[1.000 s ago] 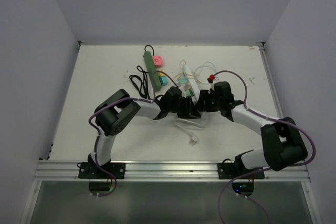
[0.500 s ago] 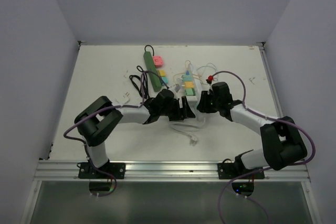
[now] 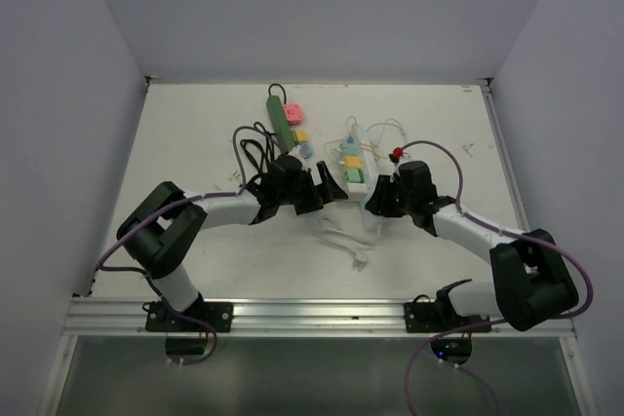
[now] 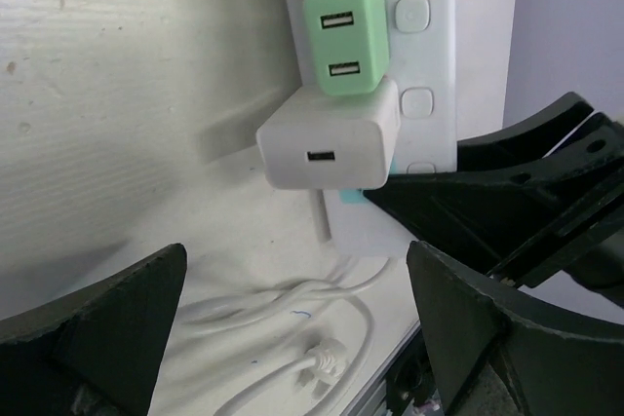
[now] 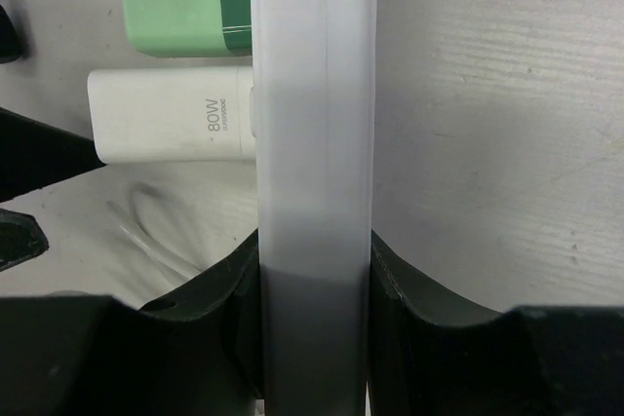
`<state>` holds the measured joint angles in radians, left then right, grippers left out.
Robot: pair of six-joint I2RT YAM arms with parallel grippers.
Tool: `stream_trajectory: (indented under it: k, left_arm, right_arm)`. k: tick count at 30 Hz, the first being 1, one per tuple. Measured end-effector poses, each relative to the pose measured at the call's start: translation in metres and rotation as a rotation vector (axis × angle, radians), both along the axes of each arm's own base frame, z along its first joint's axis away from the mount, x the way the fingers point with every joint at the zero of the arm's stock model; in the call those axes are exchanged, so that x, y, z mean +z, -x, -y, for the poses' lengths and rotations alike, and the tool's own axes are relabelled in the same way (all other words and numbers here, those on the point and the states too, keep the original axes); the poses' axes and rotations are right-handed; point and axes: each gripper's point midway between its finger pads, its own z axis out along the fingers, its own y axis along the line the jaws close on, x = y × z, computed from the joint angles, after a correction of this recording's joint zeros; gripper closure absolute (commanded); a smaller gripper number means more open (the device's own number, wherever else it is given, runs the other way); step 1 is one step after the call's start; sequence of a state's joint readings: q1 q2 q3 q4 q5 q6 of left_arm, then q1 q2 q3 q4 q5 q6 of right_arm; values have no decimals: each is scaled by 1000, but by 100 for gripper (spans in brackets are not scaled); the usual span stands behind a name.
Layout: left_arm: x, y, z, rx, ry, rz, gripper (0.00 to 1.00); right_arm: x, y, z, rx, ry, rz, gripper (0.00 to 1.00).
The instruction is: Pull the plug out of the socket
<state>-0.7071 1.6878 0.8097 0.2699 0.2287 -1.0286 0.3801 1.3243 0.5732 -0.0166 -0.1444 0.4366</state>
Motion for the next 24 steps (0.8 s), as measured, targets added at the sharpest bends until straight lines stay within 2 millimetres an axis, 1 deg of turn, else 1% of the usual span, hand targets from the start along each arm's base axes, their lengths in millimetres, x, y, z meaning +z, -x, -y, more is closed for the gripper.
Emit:
stream_trajectory:
  k: [5,13,17,21,23,24]
  left_arm:
    - [1,-12,15,9,40,-11,0]
    - [-7,-21,22,43,64,-40,0]
    - [-11,-28,26,67,71,-55,2]
    - [-14,-36,29,94,74,-63,7]
    - [-14,-39,31,103,76,-63,12]
    - [-14,-40,31,106,76,-62,17]
  right_arm:
    - [0,2,-8,-9,-62,-5,100]
    - [-1,3,-13,-24,-114,-8,100]
    - [-1,1,-15,-27,-125,-5,100]
    - [-1,0,-16,-29,-134,-3,100]
    - [-1,-1,-17,-30,-140,-1,100]
    - [-1,-1,-18,-31,-143,0,100]
